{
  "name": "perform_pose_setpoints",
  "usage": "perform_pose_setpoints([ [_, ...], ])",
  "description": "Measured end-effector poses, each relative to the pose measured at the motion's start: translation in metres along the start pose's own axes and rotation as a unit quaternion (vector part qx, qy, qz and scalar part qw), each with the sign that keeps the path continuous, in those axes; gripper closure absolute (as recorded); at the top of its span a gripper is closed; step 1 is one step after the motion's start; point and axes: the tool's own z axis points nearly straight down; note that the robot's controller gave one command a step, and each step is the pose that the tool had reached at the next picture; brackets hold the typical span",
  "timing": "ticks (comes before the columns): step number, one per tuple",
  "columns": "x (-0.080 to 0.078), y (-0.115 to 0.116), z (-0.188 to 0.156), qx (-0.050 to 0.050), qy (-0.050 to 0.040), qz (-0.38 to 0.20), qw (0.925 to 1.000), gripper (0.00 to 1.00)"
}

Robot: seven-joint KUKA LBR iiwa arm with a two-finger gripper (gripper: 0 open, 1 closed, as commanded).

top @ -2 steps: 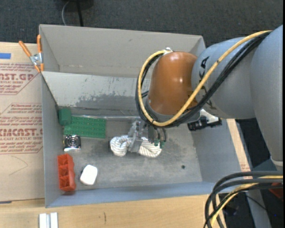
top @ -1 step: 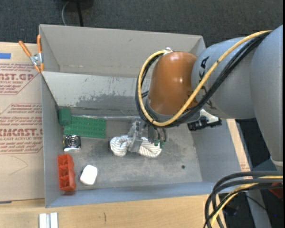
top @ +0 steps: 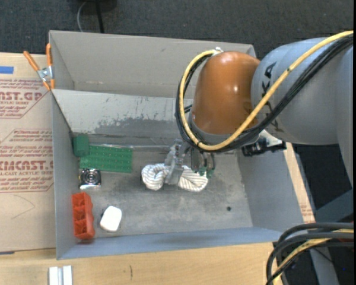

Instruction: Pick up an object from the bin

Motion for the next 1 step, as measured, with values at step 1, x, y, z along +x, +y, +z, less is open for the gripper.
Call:
perform_pose_setpoints([
  [1, -0.0041, -0.0037, -0.0529, 0.0, -0.0007, -0.009, 1.0, 1.0],
])
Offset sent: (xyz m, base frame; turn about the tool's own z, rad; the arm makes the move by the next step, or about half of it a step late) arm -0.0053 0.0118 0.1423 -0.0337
